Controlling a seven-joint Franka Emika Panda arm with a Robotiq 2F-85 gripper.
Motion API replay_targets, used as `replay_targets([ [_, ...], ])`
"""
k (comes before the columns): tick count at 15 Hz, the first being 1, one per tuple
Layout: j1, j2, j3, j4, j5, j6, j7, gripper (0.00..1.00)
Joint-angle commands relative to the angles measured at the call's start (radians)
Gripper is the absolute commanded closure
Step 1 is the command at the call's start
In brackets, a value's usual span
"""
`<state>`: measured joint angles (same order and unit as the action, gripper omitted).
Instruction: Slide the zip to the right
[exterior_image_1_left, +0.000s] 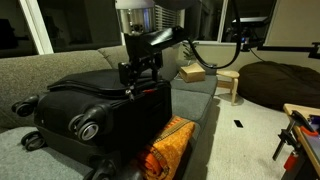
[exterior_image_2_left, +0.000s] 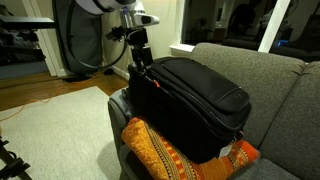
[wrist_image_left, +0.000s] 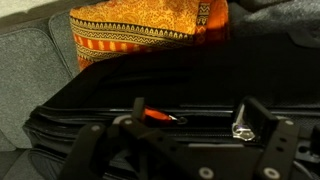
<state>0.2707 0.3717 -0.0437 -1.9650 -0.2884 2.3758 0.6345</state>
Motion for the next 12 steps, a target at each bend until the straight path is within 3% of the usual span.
replay_targets([
  [1,-0.021,0.003,0.022,0.033,0.035,-0.049,-0.047,0.00],
  [12,-0.024,0.036,0.043,0.032,0.103,-0.003,-0.113,0.00],
])
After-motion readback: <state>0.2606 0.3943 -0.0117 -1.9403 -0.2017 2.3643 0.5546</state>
